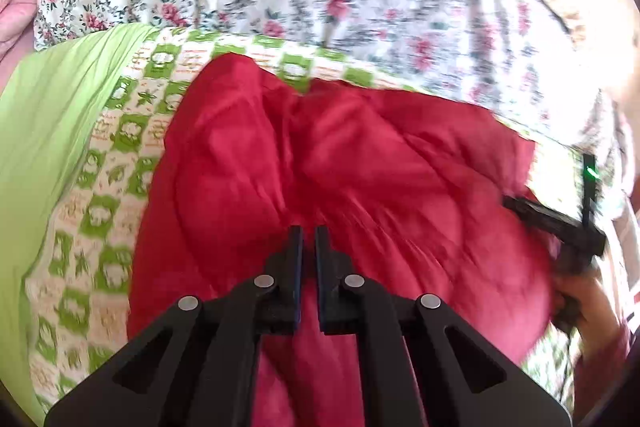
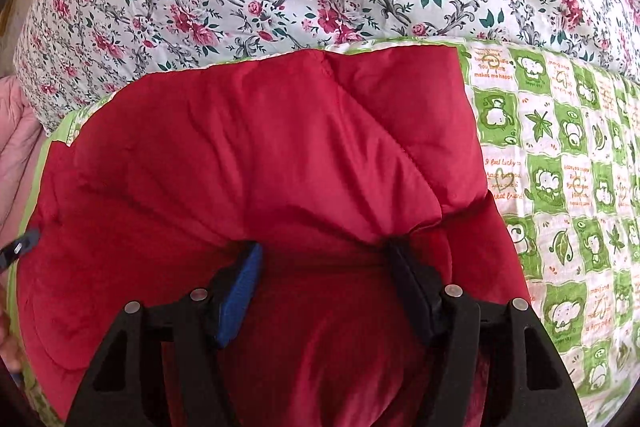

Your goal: Fold large clothes

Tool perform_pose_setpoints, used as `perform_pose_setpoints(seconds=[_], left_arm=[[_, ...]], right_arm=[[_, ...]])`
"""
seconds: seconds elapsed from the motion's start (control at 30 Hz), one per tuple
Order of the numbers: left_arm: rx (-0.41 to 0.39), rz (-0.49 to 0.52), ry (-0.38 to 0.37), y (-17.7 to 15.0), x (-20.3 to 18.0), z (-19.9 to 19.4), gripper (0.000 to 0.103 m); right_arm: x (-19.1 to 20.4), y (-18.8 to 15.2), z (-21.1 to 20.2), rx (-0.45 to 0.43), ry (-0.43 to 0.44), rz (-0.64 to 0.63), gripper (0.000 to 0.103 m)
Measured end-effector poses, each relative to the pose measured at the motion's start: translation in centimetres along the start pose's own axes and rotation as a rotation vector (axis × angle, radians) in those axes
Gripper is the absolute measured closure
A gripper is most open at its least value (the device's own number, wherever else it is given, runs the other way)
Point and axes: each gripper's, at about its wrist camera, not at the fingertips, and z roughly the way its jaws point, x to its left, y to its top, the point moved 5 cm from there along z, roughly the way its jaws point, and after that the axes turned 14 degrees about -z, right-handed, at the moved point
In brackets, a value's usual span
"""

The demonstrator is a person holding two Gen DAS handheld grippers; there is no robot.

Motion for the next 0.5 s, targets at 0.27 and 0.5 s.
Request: perform_pose_setpoints(seconds=[0.27, 0.5], left_arm=[[0.049, 0.014, 0.052, -1.0, 1.1, 4.5, 0.100], [0.029, -0.001, 0.049, -1.7, 0.9, 3.4, 0.101]], right_arm=[[-0.5, -0.1, -3.2, -0.010, 0.007, 0.059, 0.037], [-0.3, -2.8, -9.8, -0.079, 0.076, 0.096, 0.035]])
